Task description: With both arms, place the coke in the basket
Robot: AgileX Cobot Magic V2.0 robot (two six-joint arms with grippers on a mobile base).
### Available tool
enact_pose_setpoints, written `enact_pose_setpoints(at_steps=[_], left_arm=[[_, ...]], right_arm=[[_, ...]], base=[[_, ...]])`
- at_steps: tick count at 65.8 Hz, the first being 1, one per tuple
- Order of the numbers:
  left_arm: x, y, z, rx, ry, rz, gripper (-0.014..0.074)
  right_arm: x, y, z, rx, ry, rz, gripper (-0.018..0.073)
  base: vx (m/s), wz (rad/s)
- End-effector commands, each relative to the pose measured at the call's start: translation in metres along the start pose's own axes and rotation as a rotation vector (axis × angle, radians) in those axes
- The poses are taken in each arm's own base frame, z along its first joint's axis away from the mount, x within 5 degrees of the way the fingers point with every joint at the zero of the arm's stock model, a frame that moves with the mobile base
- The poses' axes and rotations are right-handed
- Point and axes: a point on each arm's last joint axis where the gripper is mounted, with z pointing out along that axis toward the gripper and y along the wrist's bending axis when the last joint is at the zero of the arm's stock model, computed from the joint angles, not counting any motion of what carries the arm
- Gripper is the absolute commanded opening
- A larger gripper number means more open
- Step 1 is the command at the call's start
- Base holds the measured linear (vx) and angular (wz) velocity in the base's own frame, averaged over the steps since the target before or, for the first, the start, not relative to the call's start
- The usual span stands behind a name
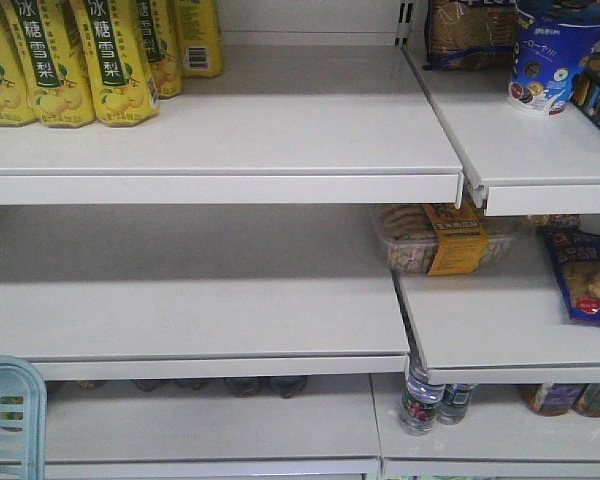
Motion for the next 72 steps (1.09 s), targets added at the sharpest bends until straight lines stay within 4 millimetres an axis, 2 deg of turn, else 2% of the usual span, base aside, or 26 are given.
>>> enact_pose_setpoints(at_steps=[1, 45, 55, 72], left_arm=[[-0.026, -0.005, -0.006, 0.034, -0.207, 0.043, -0.0006], [-0.026, -0.005, -0.006, 0.034, -0.207, 0.043, -0.0006], [-0.026, -0.005, -0.006, 0.034, -0.207, 0.043, -0.0006], [-0.026, -0.005, -0.006, 0.034, -0.207, 0.043, -0.0006]], right_arm=[[-0.014, -0.003, -0.002, 0.031, -0.082, 0.0, -0.001], [-0.014, -0.003, -0.001, 0.031, -0.083, 0.001, -0.001], [0.0, -0.007, 0.007, 0.081, -0.099, -0.049, -0.001], [0.031, -0.013, 0.02, 0.154, -0.159, -0.039, -0.001]], base=[[0.0, 0.0], [0.0, 0.0], [0.0, 0.0], [0.0, 0.0]])
